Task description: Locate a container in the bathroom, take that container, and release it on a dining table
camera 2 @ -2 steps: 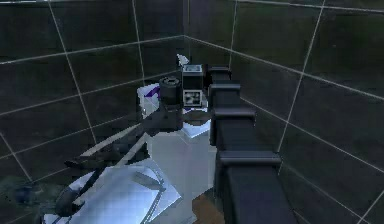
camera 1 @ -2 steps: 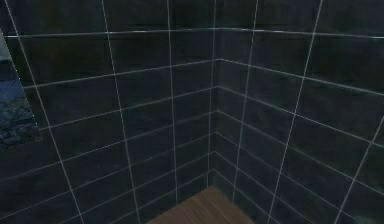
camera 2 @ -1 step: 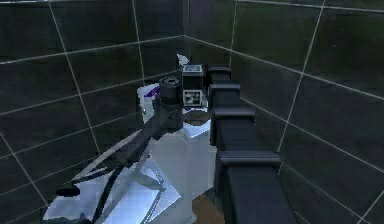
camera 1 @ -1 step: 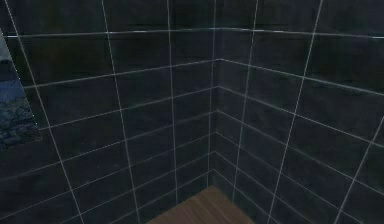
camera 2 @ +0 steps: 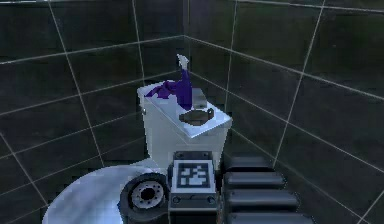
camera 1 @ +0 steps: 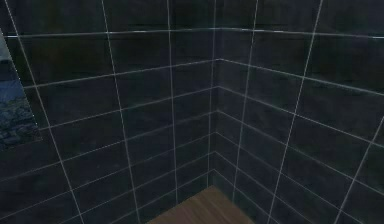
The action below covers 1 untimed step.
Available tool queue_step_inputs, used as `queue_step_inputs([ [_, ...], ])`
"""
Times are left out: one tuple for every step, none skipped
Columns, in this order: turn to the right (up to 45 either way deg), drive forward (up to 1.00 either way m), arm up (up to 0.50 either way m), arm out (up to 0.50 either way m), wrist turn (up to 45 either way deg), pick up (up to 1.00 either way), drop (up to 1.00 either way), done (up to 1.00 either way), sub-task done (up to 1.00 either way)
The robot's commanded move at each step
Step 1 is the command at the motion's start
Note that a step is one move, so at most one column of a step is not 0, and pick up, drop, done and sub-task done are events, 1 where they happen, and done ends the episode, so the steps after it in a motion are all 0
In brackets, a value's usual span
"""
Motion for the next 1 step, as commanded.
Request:
queue_step_inputs([
  [-45.0, 0.0, 0.0, 0.0, 0.0, 0.0, 0.0, 0.0, 0.0],
])
